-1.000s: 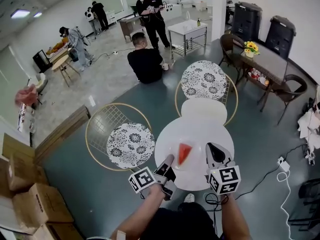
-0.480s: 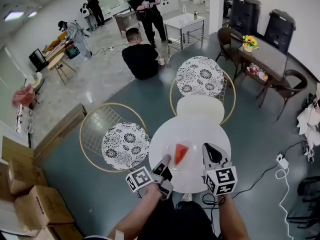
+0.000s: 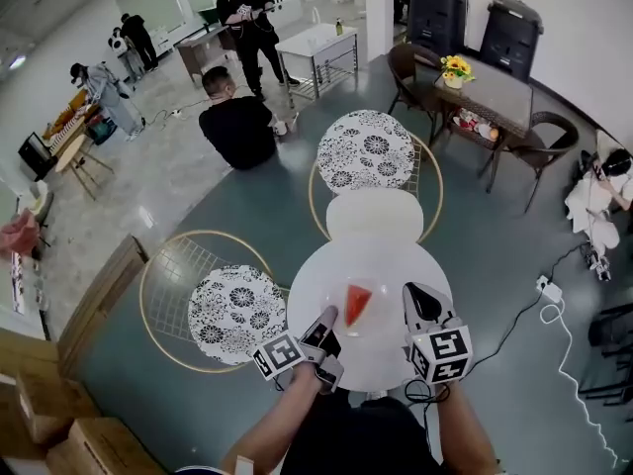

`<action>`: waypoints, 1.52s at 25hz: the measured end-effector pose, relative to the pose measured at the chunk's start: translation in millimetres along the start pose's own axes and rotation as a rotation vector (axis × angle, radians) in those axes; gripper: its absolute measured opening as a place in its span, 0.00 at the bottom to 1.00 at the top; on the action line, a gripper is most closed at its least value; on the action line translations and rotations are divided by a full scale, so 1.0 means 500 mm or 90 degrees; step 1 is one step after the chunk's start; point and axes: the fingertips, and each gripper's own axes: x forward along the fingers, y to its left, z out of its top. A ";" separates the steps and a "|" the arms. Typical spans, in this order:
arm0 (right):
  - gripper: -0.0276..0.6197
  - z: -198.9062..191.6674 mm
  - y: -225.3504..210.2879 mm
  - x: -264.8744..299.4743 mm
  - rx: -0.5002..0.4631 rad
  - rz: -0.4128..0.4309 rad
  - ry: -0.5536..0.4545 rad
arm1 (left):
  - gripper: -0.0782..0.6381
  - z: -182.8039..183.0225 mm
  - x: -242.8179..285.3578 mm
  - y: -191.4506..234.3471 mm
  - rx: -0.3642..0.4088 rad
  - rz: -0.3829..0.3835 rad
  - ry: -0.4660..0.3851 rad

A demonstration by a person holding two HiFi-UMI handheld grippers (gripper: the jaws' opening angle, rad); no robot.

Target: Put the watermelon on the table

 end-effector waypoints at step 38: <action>0.05 -0.163 -0.117 0.139 0.021 -0.116 0.144 | 0.14 -0.020 0.357 0.264 -0.003 0.061 0.230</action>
